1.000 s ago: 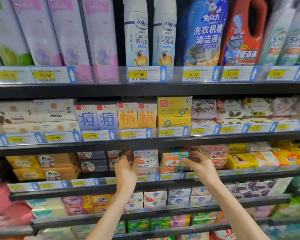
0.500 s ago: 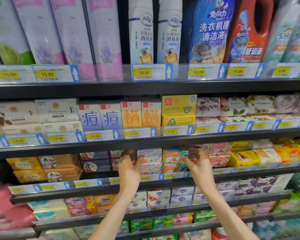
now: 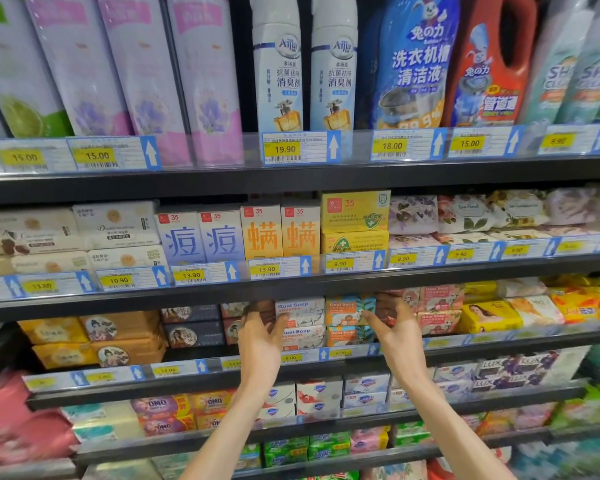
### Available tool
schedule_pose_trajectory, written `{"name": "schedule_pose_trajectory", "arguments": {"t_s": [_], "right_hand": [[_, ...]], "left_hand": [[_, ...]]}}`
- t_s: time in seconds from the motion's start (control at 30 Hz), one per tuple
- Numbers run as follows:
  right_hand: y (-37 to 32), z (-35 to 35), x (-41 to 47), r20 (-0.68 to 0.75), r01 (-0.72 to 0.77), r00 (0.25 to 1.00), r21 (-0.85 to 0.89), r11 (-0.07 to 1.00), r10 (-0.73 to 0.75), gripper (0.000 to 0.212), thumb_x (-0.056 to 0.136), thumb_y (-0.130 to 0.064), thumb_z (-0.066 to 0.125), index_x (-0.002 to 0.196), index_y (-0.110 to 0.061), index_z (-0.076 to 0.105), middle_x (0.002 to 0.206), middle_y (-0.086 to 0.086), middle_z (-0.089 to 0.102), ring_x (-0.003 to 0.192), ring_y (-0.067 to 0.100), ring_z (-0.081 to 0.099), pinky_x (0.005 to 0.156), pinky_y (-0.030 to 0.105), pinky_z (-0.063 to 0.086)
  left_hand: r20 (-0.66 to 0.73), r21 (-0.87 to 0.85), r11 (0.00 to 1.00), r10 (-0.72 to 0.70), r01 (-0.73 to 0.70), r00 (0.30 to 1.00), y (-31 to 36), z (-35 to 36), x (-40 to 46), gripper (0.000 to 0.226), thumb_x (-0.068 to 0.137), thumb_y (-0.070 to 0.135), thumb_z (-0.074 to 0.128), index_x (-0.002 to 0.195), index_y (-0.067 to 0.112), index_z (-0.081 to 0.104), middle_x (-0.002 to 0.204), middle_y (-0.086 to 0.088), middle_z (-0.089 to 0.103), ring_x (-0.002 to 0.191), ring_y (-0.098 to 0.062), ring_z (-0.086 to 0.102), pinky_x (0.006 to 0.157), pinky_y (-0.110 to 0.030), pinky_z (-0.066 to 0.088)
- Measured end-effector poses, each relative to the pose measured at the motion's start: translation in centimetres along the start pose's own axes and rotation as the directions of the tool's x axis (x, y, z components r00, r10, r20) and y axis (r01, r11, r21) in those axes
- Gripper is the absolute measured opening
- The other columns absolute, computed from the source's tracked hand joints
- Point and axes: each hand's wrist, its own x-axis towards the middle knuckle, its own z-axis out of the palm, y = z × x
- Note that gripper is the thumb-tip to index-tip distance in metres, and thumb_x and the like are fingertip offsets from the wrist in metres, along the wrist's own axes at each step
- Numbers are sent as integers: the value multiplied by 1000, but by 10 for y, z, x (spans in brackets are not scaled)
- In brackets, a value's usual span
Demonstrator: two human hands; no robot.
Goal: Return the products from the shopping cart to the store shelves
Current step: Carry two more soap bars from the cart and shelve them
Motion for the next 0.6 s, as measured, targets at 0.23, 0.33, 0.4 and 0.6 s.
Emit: {"name": "schedule_pose_trajectory", "arguments": {"t_s": [0.23, 0.33, 0.4, 0.6], "right_hand": [[0, -9, -9, 25, -4, 1000, 39, 999, 3, 42, 87, -33, 74, 120, -18, 53, 103, -8, 66, 97, 11, 65, 80, 23, 51], [0, -13, -21, 6, 55, 998, 87, 995, -56, 29, 90, -32, 71, 112, -29, 52, 103, -11, 64, 95, 7, 63, 86, 36, 54], [-5, -10, -34, 42, 116, 992, 85, 990, -120, 21, 92, -32, 68, 108, -30, 54, 100, -13, 62, 96, 5, 60, 85, 34, 51], [-48, 64, -72, 504, 317, 792, 143, 938, -344, 21, 95, -33, 65, 115, -34, 61, 107, -22, 64, 93, -1, 64, 78, 19, 53]], "left_hand": [[-7, -33, 997, 74, -74, 997, -6, -8, -11, 29, 92, 26, 71, 117, 16, 61, 110, 5, 69, 101, -7, 67, 85, -18, 52], [-33, -16, 998, 64, -64, 997, -7, -19, -22, 36, 92, 20, 71, 126, 19, 60, 115, 10, 67, 105, -3, 66, 93, -24, 55], [-70, -10, 999, 43, -43, 997, -10, -32, -34, 37, 93, 20, 70, 128, 23, 58, 121, 10, 65, 109, -5, 65, 99, -30, 54], [-191, 316, 946, 130, -64, 973, -26, -105, -81, 29, 97, 34, 63, 126, 34, 60, 119, 22, 58, 102, 2, 56, 89, -19, 45]]}}
